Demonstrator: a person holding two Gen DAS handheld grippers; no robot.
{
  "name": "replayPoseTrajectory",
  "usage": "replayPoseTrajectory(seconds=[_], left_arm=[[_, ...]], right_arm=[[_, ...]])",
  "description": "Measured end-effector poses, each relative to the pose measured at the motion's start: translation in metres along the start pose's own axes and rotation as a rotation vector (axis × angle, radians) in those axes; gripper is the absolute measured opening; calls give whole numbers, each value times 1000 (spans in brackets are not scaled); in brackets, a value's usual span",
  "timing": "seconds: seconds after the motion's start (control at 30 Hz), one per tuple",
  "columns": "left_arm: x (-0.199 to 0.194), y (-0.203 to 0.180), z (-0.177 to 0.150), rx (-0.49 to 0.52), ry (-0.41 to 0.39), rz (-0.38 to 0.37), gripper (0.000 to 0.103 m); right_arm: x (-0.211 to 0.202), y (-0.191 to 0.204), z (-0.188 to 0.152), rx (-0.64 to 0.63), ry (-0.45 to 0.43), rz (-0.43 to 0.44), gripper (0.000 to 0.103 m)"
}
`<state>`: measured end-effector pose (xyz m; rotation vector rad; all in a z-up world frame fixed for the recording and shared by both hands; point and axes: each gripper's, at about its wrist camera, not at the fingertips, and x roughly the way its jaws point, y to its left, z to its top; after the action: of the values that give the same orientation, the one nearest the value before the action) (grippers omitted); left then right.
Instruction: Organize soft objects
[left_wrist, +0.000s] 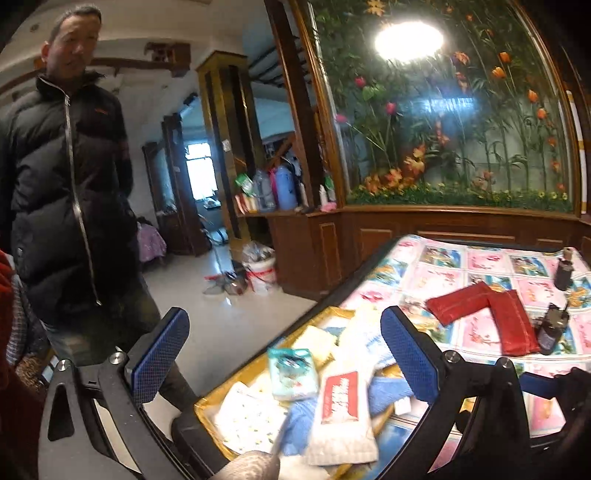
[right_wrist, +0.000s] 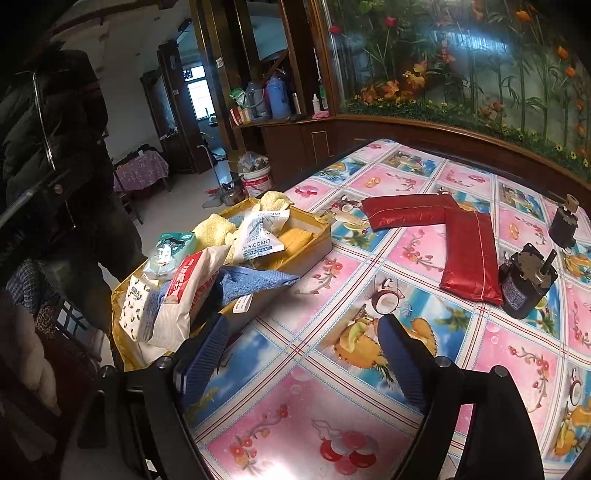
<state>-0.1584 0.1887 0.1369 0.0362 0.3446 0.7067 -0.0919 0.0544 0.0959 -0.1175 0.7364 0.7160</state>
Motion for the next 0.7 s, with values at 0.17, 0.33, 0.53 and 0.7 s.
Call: replayPoseTrajectory(seconds=[0.17, 0.33, 0.53, 0.7], left_arm=[[2, 1, 2, -28, 55, -39, 103], [8, 3, -2, -57, 107, -57, 103], [13, 3, -7, -64, 142, -73, 103], [17, 7, -11, -70, 163, -78, 103]], right_arm=[[-5, 2, -5, -11, -15, -10, 89], [-5, 5, -10, -16, -16, -8, 91], [-3, 13, -16, -30, -8, -11, 91], [-1, 26, -23, -62, 5, -16, 92]])
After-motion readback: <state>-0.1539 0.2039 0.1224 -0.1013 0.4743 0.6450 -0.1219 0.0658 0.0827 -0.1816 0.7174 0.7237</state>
